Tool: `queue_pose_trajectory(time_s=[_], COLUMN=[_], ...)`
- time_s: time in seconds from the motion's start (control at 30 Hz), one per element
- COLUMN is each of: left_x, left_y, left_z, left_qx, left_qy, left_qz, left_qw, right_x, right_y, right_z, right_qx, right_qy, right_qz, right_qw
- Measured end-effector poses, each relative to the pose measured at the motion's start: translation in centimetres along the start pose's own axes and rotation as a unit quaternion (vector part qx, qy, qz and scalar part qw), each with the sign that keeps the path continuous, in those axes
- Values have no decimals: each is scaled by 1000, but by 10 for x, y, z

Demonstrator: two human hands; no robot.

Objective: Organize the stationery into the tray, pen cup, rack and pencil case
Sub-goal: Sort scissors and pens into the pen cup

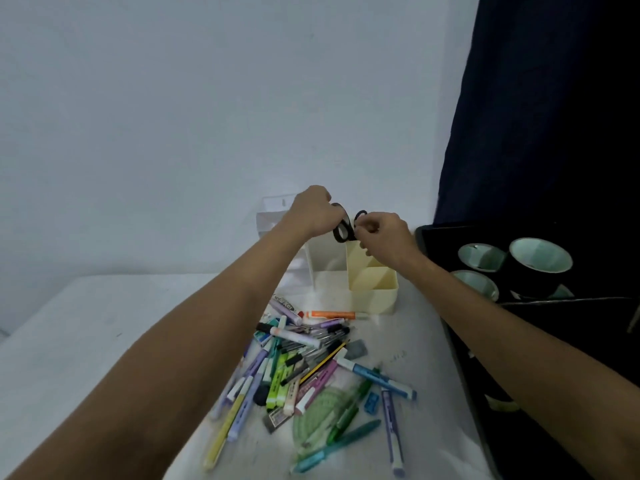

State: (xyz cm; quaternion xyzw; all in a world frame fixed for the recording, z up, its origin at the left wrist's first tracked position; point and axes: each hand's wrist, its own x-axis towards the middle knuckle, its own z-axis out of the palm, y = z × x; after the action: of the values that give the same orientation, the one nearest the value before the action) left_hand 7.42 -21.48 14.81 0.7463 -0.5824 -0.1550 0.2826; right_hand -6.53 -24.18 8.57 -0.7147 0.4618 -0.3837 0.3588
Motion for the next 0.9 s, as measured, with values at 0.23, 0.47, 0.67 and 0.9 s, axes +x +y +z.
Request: queue_pose_trajectory(time_s=[0.23,0.47,0.67,0.9], left_x=[-57,-77,-77,-60], left_y=[-58,-135,-178,-164], left_z=[-7,-16,-14,21], left_qx=[207,269,310,371], left_qy=[-141,-152,-143,-166], left_qz=[67,-4,-51,113], left_qw=[966,951,939,907], right_x=[-47,-65,-65,-70], right_y=[-2,4,4,18], right_z=[15,40,70,85], right_qx=[-144,-220,-277,-306], right_qy=[-219,-288,-347,-377], right_qz=[-94,-101,-86,-68], right_qw=[960,927,892,871])
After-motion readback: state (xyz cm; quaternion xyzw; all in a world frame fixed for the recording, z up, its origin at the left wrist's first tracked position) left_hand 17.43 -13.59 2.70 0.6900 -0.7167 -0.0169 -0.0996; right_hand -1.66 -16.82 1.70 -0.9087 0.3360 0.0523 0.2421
